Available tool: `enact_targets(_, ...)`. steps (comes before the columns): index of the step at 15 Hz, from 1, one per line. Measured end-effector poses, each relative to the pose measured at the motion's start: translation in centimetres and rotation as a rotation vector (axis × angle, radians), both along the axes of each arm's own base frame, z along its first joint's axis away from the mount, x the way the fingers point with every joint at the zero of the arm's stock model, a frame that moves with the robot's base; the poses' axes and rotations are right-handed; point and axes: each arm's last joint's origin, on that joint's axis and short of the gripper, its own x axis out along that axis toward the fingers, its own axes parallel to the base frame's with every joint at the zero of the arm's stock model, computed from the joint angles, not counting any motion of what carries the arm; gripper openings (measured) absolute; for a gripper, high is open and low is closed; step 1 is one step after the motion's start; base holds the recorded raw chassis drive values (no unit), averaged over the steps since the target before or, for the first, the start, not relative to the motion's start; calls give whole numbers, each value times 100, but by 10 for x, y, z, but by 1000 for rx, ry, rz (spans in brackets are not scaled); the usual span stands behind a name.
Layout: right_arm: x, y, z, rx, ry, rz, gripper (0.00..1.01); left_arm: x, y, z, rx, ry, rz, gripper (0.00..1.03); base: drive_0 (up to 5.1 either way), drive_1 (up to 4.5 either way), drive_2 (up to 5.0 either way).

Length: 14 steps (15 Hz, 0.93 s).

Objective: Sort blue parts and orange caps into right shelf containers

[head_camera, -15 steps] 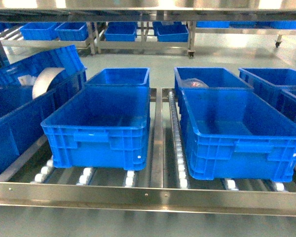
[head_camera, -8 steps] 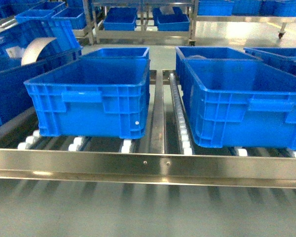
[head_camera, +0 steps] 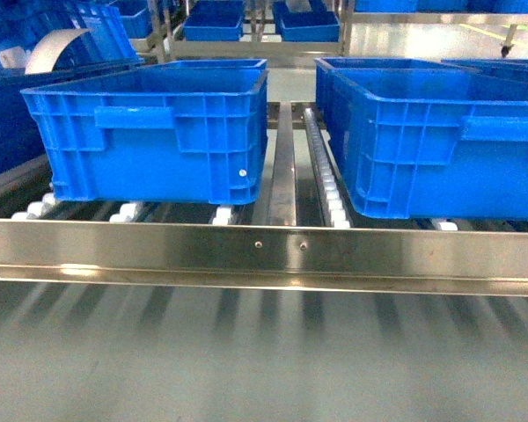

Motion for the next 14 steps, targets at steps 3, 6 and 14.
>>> enact_targets(3, 0, 0, 0, 0, 0, 0, 44, 0, 0, 0, 0, -1, 0, 41, 0, 0, 0)
enact_targets(6, 0, 0, 0, 0, 0, 0, 44, 0, 0, 0, 0, -1, 0, 41, 0, 0, 0)
enact_targets(14, 0, 0, 0, 0, 0, 0, 44, 0, 0, 0, 0, -1, 0, 41, 4, 264, -256)
